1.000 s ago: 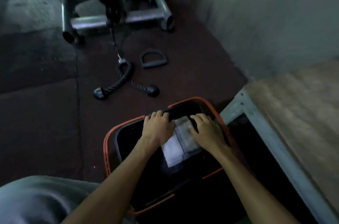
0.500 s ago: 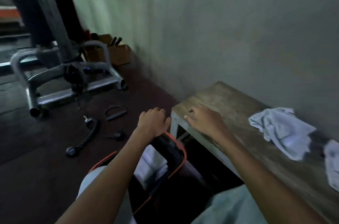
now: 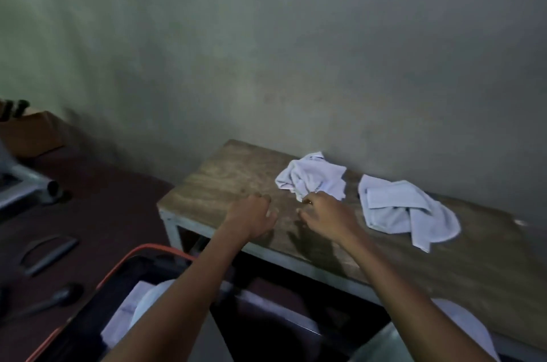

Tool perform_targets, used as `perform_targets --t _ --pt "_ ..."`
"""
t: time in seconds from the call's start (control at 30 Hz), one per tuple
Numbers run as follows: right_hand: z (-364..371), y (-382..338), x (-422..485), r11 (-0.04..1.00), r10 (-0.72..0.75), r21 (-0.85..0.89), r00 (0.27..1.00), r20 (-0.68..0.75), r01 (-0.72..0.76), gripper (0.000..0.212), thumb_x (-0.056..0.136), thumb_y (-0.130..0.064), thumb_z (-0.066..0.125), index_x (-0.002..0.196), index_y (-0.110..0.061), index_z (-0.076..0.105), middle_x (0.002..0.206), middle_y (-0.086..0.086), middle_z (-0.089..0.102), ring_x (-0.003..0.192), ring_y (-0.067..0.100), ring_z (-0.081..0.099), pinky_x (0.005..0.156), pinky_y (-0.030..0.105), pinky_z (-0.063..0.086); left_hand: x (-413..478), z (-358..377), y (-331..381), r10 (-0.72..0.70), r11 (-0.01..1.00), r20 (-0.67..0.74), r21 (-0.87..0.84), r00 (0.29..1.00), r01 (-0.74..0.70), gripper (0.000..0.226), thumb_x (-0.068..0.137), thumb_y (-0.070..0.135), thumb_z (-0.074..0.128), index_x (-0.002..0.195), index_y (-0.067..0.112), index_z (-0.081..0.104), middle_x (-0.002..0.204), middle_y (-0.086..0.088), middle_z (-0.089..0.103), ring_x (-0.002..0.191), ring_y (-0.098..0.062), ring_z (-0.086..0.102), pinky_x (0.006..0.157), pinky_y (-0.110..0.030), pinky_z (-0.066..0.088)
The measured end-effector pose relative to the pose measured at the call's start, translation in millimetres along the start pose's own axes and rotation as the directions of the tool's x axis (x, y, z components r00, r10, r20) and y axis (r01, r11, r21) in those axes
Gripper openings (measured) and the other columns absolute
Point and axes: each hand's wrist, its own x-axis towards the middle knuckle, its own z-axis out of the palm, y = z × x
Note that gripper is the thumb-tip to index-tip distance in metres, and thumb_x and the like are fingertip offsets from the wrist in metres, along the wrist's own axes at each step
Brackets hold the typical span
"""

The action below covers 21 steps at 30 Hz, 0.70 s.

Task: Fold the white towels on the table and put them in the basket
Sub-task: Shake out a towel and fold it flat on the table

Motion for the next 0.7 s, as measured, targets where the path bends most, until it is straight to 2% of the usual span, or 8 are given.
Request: perform_targets --t 0.1,0.23,0.37,0.57,0.7 --pt "-6.3 37.7 -16.6 0.997 0.077 -0.012 0.997 -0.030 -0.077 0.039 0.089 -0.047 0.044 0.120 -0.026 0.055 0.126 0.002 0.058 0.116 0.026 0.056 0.089 0.037 0.046 14.8 10.9 39.4 0.084 0.996 0.056 0.005 0.995 -0.084 0.048 0.088 0.047 0.043 0.124 0.018 0.054 0.130 -0.011 0.055 0.119 -0.031 0.053 0.097 -0.039 0.043" --pt "-5.2 77.0 -29.6 0.991 0.133 -0.002 0.991 -0.031 -0.133 0.036 0.088 -0.049 0.042 0.117 -0.030 0.054 0.121 0.000 0.061 0.109 0.025 0.058 0.084 0.037 0.049 30.8 20.8 72.8 0.131 0.991 0.093 0.024 0.987 -0.134 0.050 0.088 0.048 0.042 0.128 0.020 0.051 0.134 -0.010 0.050 0.123 -0.030 0.048 0.098 -0.041 0.042" --pt "2.4 94.1 -25.0 0.992 0.122 -0.019 0.993 -0.013 -0.122 0.035 0.090 -0.047 0.046 0.117 -0.026 0.054 0.122 0.000 0.059 0.110 0.024 0.058 0.081 0.036 0.047 38.6 27.0 78.3 0.167 0.985 0.056 0.044 0.984 -0.170 0.046 0.090 0.043 0.042 0.126 0.017 0.052 0.131 -0.010 0.053 0.120 -0.029 0.050 0.093 -0.038 0.042" --pt "30.4 97.9 10.1 0.995 0.098 -0.034 0.995 -0.031 -0.099 0.031 0.090 -0.044 0.047 0.112 -0.027 0.058 0.118 -0.002 0.062 0.107 0.023 0.059 0.078 0.034 0.046 66.5 52.9 64.6 0.188 0.981 0.081 0.031 0.979 -0.191 0.039 0.091 0.039 0.040 0.120 0.017 0.055 0.126 -0.007 0.056 0.114 -0.029 0.053 0.090 -0.038 0.042" --pt "53.6 107.4 36.7 0.986 0.034 -0.159 0.992 -0.120 -0.053 0.024 0.091 -0.034 0.046 0.105 -0.024 0.063 0.107 0.003 0.065 0.098 0.028 0.061 0.077 0.035 0.045 91.7 88.0 61.6 0.366 0.927 0.005 0.091 0.931 -0.365 0.027 0.091 0.030 0.040 0.111 0.020 0.055 0.119 -0.002 0.058 0.110 -0.024 0.053 0.086 -0.037 0.038"
